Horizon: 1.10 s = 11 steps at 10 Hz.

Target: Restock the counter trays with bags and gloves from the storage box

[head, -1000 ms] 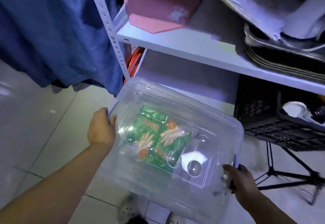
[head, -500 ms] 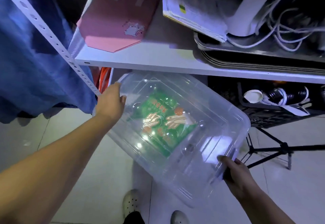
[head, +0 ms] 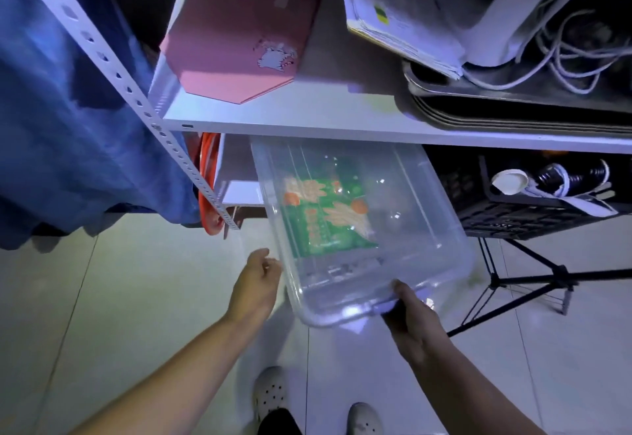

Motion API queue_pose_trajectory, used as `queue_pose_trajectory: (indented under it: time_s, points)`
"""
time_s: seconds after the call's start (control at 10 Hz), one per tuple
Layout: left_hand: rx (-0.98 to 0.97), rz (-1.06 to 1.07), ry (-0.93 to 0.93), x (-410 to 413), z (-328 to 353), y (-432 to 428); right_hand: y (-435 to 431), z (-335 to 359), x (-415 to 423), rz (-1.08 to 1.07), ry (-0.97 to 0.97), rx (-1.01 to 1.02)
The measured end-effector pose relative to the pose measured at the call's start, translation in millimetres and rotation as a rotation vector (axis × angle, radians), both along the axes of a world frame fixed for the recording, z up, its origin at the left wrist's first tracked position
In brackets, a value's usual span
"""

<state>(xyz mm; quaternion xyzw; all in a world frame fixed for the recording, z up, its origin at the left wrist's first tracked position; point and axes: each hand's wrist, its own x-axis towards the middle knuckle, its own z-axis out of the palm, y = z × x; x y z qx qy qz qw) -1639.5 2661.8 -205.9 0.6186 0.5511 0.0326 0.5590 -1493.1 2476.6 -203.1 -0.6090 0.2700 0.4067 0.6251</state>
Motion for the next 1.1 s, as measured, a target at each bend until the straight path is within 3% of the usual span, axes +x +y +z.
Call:
queue_pose_trajectory:
  time_s: [0.1, 0.2, 0.3, 0.5, 0.6, 1.1]
  points:
    - [-0.212, 0.286, -0.173, -9.3, 9.9, 0.7, 41.7, -0.2, -17.4, 0.011, 0.017, 0.084]
    - [-0.206, 0.445, -0.212, -14.6, 12.4, 14.7, 79.8, 3.6, -27.5, 0.049, 0.072, 0.186]
    - [-0.236, 0.491, -0.26, -20.5, 5.4, 41.1, 95.5, 9.8, -30.0, 0.117, 0.196, 0.294]
    - [-0.227, 0.529, -0.322, -18.8, -2.6, 87.1, 100.0, 14.3, -5.7, -0.004, 0.006, 0.136]
    - [-0.189, 0.528, -0.382, -5.0, 0.9, 105.0, 116.5, 17.0, 8.3, 0.038, -0.049, 0.16]
    - [-0.095, 0.657, -0.331, 47.4, -20.7, 160.3, 188.4, 0.9, 36.9, 0.17, -0.101, 0.033]
